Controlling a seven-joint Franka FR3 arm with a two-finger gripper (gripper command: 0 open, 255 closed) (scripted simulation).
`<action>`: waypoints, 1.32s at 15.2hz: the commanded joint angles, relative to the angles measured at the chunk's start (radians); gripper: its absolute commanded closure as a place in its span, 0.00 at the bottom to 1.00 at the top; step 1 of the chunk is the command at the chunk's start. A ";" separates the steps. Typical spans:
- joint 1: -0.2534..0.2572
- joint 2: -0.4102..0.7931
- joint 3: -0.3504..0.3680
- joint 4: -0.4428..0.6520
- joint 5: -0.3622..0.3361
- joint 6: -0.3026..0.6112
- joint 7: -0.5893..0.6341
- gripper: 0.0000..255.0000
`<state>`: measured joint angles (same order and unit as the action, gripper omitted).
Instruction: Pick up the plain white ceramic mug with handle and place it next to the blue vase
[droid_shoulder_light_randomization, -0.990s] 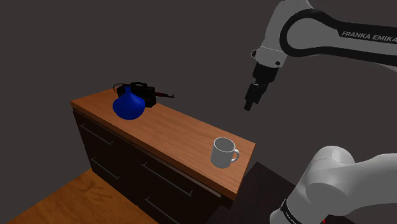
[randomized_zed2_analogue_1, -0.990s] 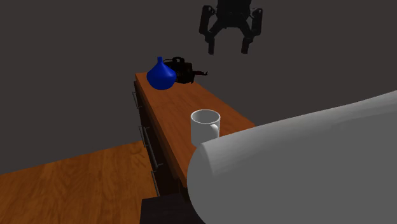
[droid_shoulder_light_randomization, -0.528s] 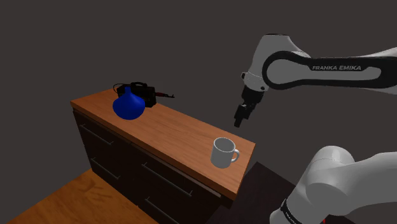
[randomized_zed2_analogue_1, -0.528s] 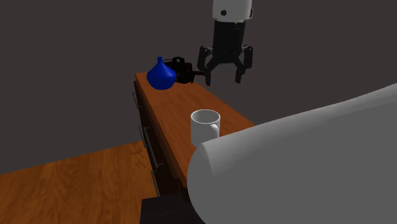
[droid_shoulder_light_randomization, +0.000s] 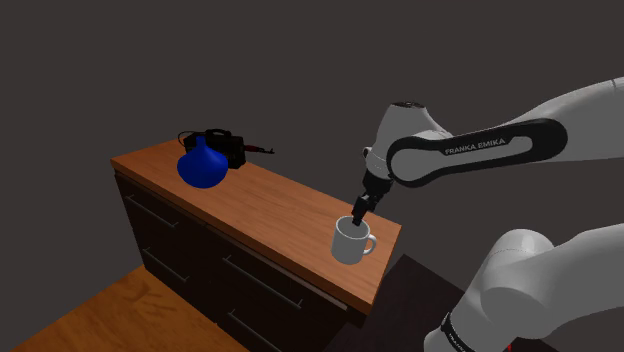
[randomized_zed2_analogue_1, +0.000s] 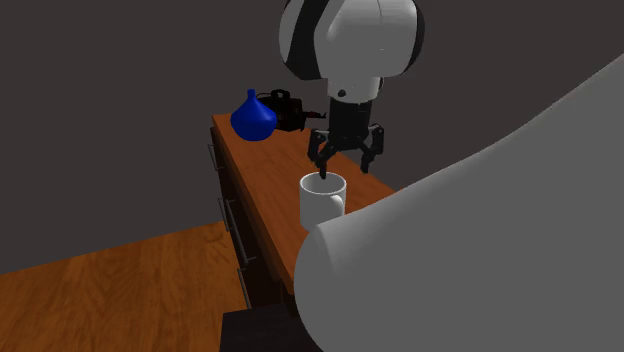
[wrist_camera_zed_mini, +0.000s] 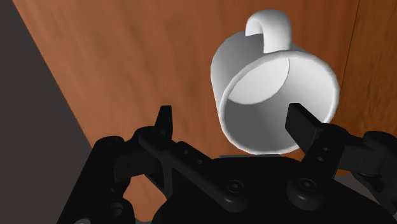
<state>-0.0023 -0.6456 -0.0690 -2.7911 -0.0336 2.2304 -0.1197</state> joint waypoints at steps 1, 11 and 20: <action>-0.001 0.036 -0.003 -0.018 -0.002 0.059 -0.002 0.00; 0.001 0.118 -0.008 -0.059 -0.002 0.181 -0.004 0.00; 0.001 0.118 -0.008 -0.060 -0.002 0.182 -0.004 1.00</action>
<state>-0.0009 -0.5276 -0.0768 -2.8505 -0.0355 2.4119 -0.1234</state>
